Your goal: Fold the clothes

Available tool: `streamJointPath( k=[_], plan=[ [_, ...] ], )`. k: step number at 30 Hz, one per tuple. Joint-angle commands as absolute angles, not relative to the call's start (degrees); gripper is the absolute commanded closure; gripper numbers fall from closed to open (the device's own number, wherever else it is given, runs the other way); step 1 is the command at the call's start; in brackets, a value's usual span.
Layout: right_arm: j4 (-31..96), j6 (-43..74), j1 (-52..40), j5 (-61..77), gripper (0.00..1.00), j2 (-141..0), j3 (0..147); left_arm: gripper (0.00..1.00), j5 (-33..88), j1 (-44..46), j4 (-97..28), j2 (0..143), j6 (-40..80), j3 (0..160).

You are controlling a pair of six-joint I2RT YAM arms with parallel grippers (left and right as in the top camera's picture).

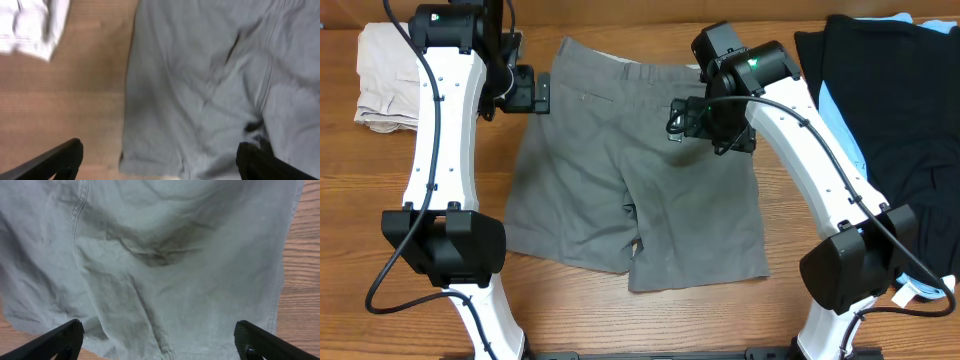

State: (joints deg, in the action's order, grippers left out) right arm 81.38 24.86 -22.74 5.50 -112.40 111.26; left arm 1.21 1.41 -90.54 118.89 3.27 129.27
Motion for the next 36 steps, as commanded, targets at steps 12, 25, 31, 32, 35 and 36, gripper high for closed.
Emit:
streamJointPath(
  k=[12, 25, 31, 32, 35, 36],
  plan=[
    [87.39, 23.55, -17.61, 4.51, 0.0, -97.69, 111.18, 0.0, -1.69, 3.11, -96.82, 102.72, 7.84, 129.6],
    [94.43, 24.99, -17.61, 4.51, 0.0, -88.53, 111.15, 0.0, -0.6, 6.31, -96.82, 94.08, 8.03, 128.2],
    [94.72, 25.41, -19.07, 4.51, 0.0, -85.89, 109.25, 0.0, -4.8, 6.79, -96.79, 88.09, 11.44, 120.42],
    [94.35, 25.39, -19.49, 4.51, 0.0, -85.82, 108.16, 0.0, -6.24, 6.79, -96.77, 87.02, 12.14, 118.61],
    [91.53, 25.39, -19.99, 4.54, 0.0, -85.82, 103.85, 0.0, -8.93, 6.72, -95.2, 84.9, 12.49, 113.25],
    [89.95, 25.39, -19.97, 4.54, 0.0, -85.82, 101.93, 0.0, -9.23, 6.74, -94.11, 84.6, 12.47, 111.59]
  ],
)
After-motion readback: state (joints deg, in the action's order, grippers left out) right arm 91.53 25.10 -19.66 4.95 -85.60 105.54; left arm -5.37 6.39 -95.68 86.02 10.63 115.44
